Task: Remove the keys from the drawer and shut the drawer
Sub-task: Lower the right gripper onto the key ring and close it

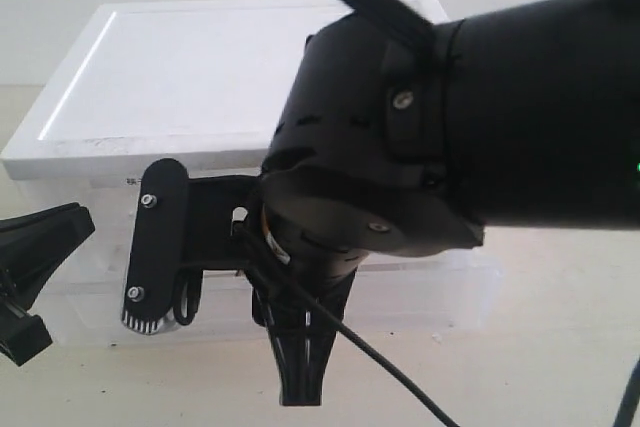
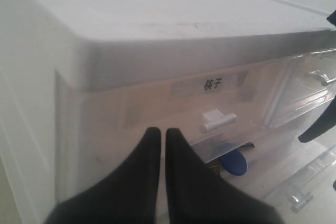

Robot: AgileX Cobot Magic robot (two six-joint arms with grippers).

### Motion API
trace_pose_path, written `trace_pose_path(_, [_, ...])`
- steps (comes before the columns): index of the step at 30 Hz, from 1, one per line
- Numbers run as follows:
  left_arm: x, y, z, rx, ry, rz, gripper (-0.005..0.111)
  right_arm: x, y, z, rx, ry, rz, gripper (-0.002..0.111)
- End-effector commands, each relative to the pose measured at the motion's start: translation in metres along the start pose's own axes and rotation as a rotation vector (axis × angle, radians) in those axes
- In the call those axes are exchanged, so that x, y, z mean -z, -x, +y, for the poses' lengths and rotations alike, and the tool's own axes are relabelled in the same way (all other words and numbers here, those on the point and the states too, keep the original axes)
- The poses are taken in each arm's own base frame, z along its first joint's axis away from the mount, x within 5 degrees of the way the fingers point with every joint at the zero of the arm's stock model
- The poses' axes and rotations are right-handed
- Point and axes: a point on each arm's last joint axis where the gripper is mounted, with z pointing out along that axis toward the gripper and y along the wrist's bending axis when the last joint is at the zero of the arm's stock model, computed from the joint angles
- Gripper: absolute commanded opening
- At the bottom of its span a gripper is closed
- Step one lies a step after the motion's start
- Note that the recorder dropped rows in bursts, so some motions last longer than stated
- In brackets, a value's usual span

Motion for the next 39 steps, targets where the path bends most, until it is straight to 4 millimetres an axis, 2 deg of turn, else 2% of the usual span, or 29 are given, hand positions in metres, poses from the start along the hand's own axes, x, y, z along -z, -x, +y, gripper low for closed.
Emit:
trace_pose_path(1, [-0.001, 0.001, 0.0, 0.004, -0.005, -0.003, 0.005, -0.017, 0.0, 0.003, 0.006, 0.026, 0.043, 0.038])
trace_pose_path(3, [-0.001, 0.0, 0.0, 0.003, -0.006, 0.0, 0.005, -0.021, 0.0, 0.005, 0.01, 0.032, 0.052, 0.037])
trace_pose_path(4, [-0.001, 0.0, 0.0, 0.003, -0.006, 0.0, 0.005, -0.021, 0.001, 0.004, 0.003, 0.031, 0.048, 0.033])
trace_pose_path(5, [-0.001, 0.0, 0.0, 0.003, -0.006, 0.0, 0.005, -0.021, 0.001, 0.004, 0.003, 0.031, 0.048, 0.028])
trace_pose_path(6, [-0.001, 0.0, 0.0, 0.003, -0.006, 0.0, 0.005, -0.021, 0.0, 0.005, 0.0, 0.035, 0.054, 0.015])
trace_pose_path(8, [-0.001, 0.0, 0.0, 0.003, -0.006, 0.0, 0.005, -0.02, 0.0, 0.007, -0.003, 0.06, 0.056, 0.005])
trace_pose_path(9, [-0.001, 0.0, 0.0, 0.003, -0.006, 0.0, 0.005, -0.02, -0.001, 0.009, 0.001, 0.081, 0.064, 0.004])
trace_pose_path(16, [-0.001, 0.001, 0.001, 0.006, 0.0, -0.002, 0.005, -0.016, -0.007, 0.027, 0.027, 0.28, 0.131, 0.004])
trace_pose_path(29, [-0.001, 0.001, 0.001, 0.007, -0.002, -0.012, 0.005, -0.014, 0.009, 0.037, -0.047, 0.393, -0.036, 0.004])
trace_pose_path(38, [-0.001, 0.001, 0.001, 0.007, 0.0, -0.009, 0.005, -0.012, 0.004, 0.039, 0.023, 0.42, 0.006, 0.005])
trace_pose_path(39, [-0.001, 0.001, 0.001, 0.007, 0.0, -0.009, 0.005, -0.012, 0.004, 0.039, 0.028, 0.421, 0.013, 0.008])
